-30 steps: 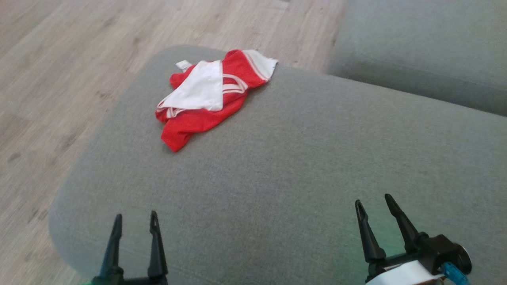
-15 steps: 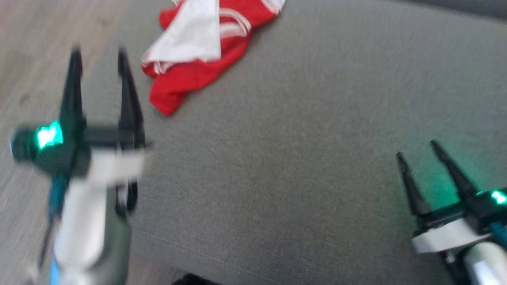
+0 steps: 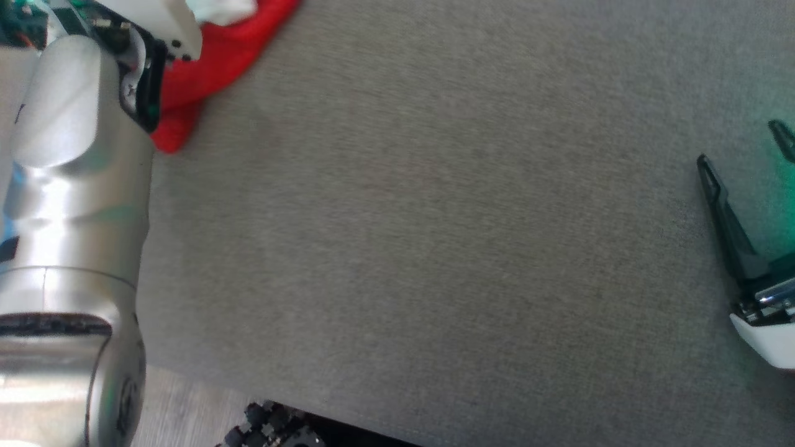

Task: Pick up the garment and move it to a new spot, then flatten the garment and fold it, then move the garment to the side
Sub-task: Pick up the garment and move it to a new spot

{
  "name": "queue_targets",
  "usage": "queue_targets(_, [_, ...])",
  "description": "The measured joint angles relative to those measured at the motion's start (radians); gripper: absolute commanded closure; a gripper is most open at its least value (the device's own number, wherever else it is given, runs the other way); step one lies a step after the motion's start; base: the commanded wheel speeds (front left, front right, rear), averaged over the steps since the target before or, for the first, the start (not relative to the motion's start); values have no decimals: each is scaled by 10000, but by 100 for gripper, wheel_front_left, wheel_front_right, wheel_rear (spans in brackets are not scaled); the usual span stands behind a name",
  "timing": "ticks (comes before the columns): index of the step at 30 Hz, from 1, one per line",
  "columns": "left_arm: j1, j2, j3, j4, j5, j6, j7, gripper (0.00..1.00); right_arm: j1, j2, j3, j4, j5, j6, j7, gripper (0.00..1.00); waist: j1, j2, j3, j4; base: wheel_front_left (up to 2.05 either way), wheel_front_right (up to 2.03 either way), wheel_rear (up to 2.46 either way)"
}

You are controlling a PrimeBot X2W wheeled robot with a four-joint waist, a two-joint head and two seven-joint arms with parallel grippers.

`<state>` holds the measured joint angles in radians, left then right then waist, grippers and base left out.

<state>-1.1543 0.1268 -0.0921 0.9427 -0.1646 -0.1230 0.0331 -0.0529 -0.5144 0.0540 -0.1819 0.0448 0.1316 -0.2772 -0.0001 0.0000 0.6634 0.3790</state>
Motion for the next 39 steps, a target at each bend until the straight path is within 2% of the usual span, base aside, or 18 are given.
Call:
queue_targets(3, [-295,15,17,1275,-466,-19,895,0,-168,-36,50,-439,27,0,-48,0,0,0,432,-271,0,0,0])
queue_targets(5, [-605,130,-13,1553,-848,-59,1294,0,-307,-31,84,-566,27,2,-48,0,-2,1,622,-471,0,0,0])
queue_targets(7, [-911,391,-280,1530,-1174,-94,1317,100,-472,4,119,-633,27,2,-54,0,-2,0,749,-640,0,0,0])
queue_targets(12, [-725,711,-1195,1323,-1649,-94,-50,100,-794,209,209,-211,19,2,-104,0,2,0,568,-783,0,0,0])
queue_targets(13, [-725,711,-1195,1323,-1649,-94,-50,100,-794,209,209,-211,19,2,-104,0,2,0,568,-783,0,0,0])
queue_targets(16, [-684,1129,-1870,1024,-1659,-96,-786,100,-1071,485,360,504,-8,2,-88,0,3,0,124,-811,0,0,0])
queue_targets(20, [-1030,1712,-2660,397,-1662,-96,-1409,100,-1471,1070,623,1515,-6,0,61,0,5,-1,-699,-954,0,0,0])
queue_targets(25, [-1328,2054,-3948,-938,-2270,-94,-1434,100,-1270,2232,1108,2270,75,0,148,0,3,0,-1952,-1345,0,0,0])
queue_targets(28, [-1315,2324,-4893,-1900,-2514,-94,-1198,100,-999,2681,1080,2318,84,0,148,0,1,0,-2738,-1699,0,0,0])
queue_targets(33, [-1291,2771,-5601,-3582,-3068,-94,-1018,100,-453,3361,924,2303,272,0,148,0,-2,0,-3770,-2635,0,0,0])
queue_targets(39, [-227,2529,-6238,-5051,-3292,-65,-968,100,-114,3754,744,2132,347,0,148,0,-2,0,-4419,-3999,0,0,0])
